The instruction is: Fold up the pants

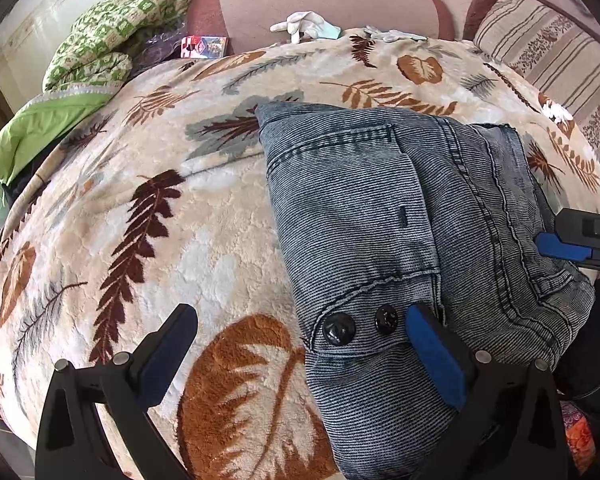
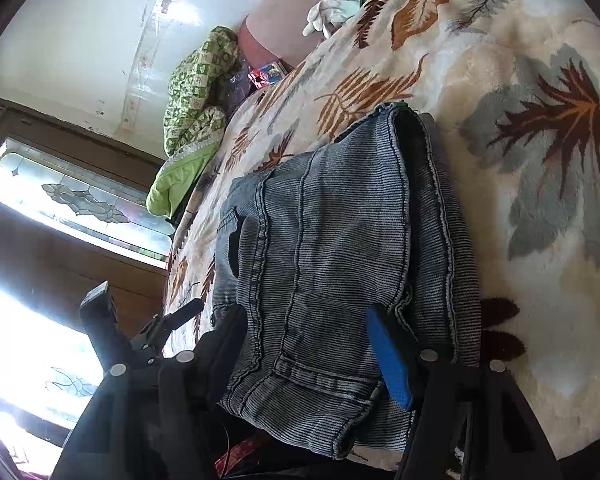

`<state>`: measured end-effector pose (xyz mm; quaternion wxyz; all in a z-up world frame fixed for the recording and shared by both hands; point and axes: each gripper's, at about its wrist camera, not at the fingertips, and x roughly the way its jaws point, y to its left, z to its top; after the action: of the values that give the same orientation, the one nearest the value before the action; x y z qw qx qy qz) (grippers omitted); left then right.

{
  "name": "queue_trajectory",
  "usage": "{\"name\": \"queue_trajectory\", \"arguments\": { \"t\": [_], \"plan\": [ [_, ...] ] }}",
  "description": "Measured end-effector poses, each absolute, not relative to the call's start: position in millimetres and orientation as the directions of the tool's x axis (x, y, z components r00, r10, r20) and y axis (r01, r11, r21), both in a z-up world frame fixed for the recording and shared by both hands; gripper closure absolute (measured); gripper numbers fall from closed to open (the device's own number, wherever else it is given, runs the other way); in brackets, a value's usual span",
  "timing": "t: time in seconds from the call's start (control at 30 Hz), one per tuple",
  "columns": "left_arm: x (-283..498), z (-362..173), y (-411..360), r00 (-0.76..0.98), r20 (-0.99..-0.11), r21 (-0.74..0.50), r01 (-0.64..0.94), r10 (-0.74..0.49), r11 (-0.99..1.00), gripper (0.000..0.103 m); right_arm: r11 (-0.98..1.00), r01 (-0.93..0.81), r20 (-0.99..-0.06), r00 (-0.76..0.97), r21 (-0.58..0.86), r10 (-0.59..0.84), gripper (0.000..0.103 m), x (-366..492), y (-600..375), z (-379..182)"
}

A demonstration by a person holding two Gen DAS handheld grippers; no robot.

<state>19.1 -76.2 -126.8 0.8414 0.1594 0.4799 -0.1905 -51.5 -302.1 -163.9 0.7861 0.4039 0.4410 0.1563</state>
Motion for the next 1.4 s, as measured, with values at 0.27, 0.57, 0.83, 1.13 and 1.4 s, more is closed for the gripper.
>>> {"name": "queue_trajectory", "arguments": {
  "t": [0.27,0.57,0.83,1.13,1.4],
  "plan": [
    [8,-90,-70,0.539,-0.822,0.092,0.443,-0.183,0.892,0.0,0.659,0.065,-0.543,0.629,0.749,0.556,0.037,-75,-315,-138],
    [-3,-59,-82,0.612,-0.768,0.139,0.448,-0.19,0.883,0.0,0.705,0.039,-0.535,0.681,0.708,0.499,0.037,-90,-326,-109],
    [-3,-59,-79,0.615,-0.77,0.145,0.43,-0.171,0.891,0.0,0.716,0.036,-0.545,0.675,0.697,0.497,0.037,-88,-320,-108],
    [-1,-65,-80,0.603,-0.782,0.148,0.427,-0.159,0.892,0.0,0.723,0.045,-0.562,0.662,0.689,0.495,0.037,-86,-318,-114],
    [1,-70,-81,0.592,-0.791,0.148,0.43,-0.153,0.891,0.0,0.721,0.057,-0.57,0.657,0.69,0.494,0.037,-85,-320,-118]
  ]
}}
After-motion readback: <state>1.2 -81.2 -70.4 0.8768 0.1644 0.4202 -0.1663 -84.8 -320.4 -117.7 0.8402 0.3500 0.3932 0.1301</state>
